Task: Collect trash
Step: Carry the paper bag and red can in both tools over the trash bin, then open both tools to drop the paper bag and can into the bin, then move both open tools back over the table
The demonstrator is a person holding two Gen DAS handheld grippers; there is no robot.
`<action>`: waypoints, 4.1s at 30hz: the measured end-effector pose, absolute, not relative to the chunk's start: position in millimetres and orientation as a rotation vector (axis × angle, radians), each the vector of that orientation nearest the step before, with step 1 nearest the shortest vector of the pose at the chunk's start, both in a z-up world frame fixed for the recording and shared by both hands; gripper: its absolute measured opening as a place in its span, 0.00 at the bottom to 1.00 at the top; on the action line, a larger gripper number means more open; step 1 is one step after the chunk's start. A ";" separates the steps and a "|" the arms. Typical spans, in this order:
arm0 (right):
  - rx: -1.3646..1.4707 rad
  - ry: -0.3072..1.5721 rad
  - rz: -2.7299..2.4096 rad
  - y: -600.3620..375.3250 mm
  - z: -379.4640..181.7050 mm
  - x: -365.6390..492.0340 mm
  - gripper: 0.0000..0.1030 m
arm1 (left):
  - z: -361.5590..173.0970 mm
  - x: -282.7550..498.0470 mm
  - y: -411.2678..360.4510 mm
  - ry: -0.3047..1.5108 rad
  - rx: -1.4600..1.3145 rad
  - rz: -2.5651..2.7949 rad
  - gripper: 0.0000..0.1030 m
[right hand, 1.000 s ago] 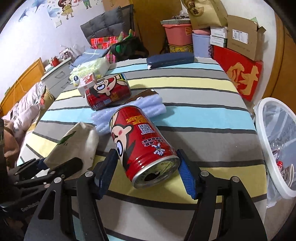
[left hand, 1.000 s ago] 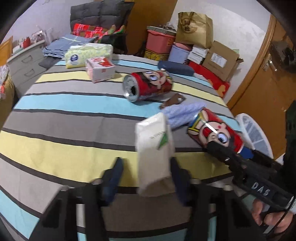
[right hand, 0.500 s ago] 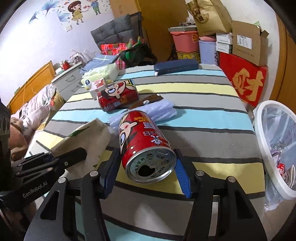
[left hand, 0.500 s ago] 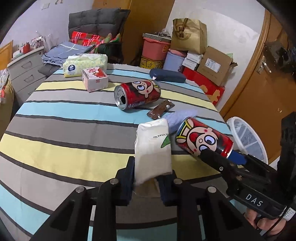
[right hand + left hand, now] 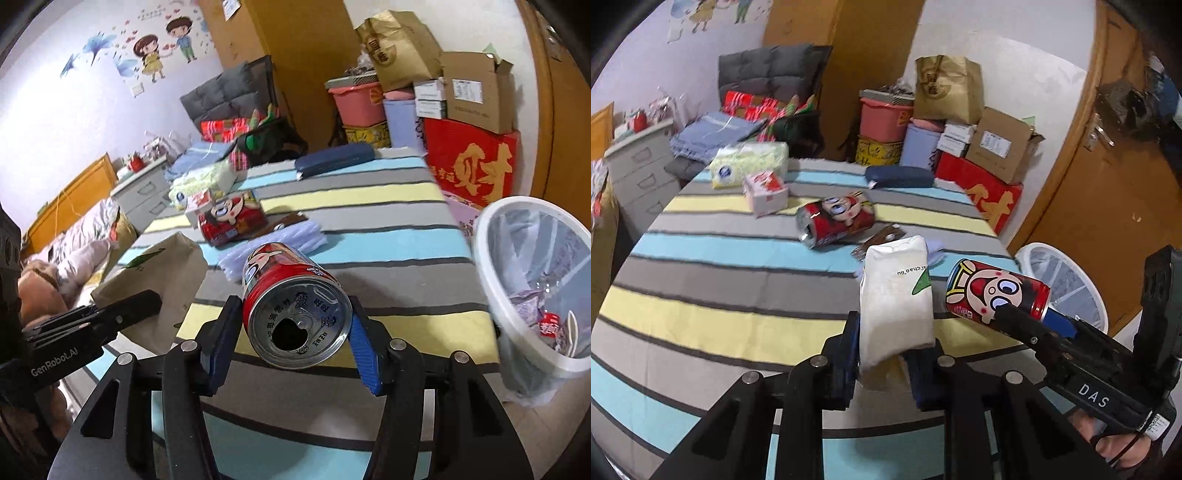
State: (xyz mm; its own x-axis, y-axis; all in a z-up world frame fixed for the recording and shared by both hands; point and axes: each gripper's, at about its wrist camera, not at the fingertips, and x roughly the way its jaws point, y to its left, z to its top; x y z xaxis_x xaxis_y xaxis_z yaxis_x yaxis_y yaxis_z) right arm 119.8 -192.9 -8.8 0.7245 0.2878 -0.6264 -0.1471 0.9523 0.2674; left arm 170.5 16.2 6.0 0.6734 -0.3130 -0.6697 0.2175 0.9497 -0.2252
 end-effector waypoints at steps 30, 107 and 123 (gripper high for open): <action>0.292 0.583 -0.070 -337.5 24.9 84.2 0.55 | 46.7 169.0 -175.5 0.704 0.046 -0.565 0.23; 0.218 0.658 -0.021 -282.6 13.4 111.8 0.56 | 42.6 166.2 -47.3 0.657 -0.059 -0.340 0.52; 0.234 0.776 0.142 -208.7 -4.4 147.0 0.57 | 27.5 182.2 58.5 0.679 -0.146 -0.187 0.53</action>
State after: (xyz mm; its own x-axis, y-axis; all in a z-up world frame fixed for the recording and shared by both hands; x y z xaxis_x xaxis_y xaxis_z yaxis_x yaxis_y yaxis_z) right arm 147.0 -208.7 -4.4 0.7057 0.2120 -0.6761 -0.0405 0.9647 0.2602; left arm 182.2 58.5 27.5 0.7626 -0.2191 -0.6086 0.1240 0.9730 -0.1948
